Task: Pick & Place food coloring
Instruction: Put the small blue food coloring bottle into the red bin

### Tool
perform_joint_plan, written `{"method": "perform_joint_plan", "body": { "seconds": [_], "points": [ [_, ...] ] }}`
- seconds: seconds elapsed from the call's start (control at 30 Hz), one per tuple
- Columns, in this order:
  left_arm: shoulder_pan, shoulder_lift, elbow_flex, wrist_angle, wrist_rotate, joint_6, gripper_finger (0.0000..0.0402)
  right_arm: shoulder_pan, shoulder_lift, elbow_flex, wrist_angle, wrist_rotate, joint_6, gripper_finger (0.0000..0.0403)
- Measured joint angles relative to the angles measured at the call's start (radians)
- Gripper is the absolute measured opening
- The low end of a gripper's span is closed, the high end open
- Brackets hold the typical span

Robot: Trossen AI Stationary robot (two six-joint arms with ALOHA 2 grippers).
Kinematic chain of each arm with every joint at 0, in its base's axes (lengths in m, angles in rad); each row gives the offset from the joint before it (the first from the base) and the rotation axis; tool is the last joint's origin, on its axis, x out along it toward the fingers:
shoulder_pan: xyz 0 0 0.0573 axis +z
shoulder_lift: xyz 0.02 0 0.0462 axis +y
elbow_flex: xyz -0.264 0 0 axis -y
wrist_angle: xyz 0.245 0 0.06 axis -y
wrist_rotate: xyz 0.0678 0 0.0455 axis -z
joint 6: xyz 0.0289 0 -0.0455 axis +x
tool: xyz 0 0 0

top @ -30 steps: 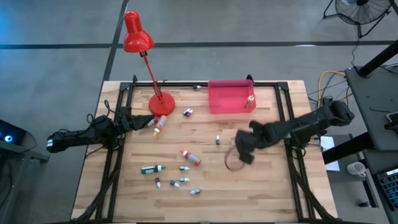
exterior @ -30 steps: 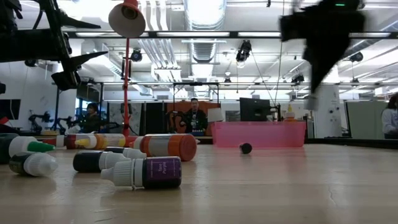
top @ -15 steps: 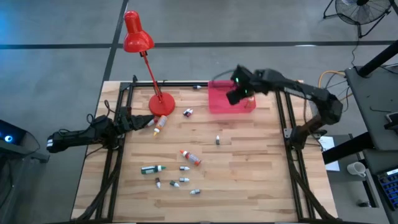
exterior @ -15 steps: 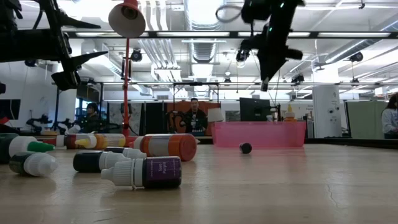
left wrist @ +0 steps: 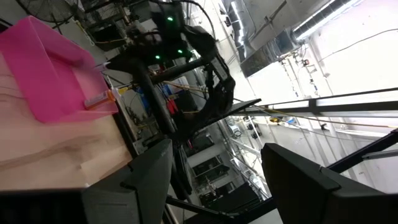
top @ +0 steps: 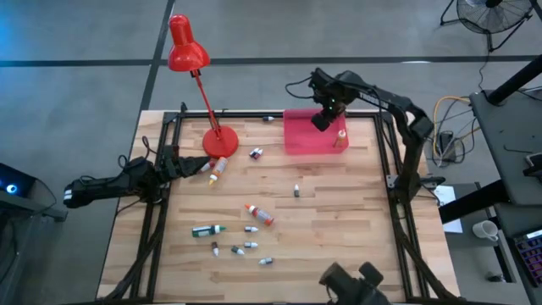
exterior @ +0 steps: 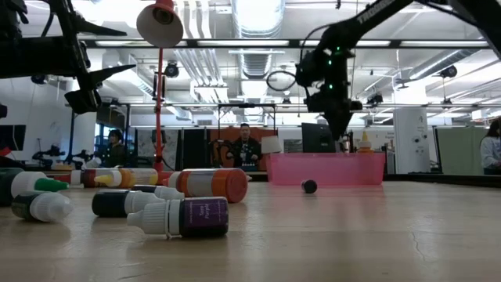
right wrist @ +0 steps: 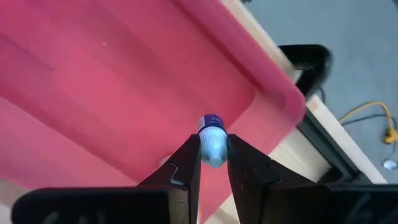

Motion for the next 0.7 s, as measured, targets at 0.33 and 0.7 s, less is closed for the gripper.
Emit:
{"method": "perform_joint_plan", "body": {
  "seconds": [0.33, 0.7],
  "points": [
    [0.000, 0.000, 0.000, 0.000, 0.000, 0.000, 0.0220, -0.050, 0.130, -0.002, 0.025, -0.062, -0.172, 0.0058],
    [0.000, 0.000, 0.000, 0.000, 0.000, 0.000, 0.0220, -0.053, 0.139, -0.009, 0.164, -0.064, -0.189, 0.0064]
  ]
}}
